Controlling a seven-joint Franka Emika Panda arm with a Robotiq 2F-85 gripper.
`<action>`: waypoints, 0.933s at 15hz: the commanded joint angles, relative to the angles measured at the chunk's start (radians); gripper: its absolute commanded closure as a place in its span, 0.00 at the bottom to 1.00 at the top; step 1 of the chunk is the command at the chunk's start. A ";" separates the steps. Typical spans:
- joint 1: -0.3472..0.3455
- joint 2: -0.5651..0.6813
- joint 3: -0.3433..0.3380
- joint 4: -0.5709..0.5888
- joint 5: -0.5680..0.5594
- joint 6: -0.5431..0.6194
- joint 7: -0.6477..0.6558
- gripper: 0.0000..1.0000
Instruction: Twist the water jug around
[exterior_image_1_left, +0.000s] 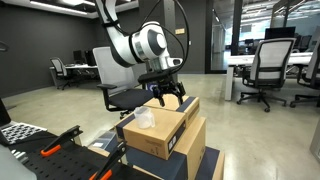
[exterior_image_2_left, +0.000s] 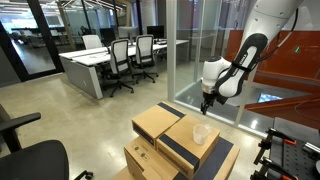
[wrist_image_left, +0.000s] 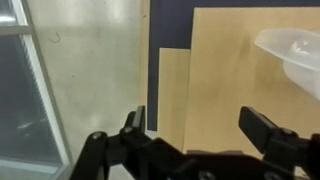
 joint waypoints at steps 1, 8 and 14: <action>0.039 0.023 -0.008 0.018 0.053 -0.008 0.015 0.00; 0.057 0.059 0.015 0.046 0.182 -0.028 0.066 0.00; 0.062 0.053 -0.010 0.026 0.203 -0.028 0.069 0.07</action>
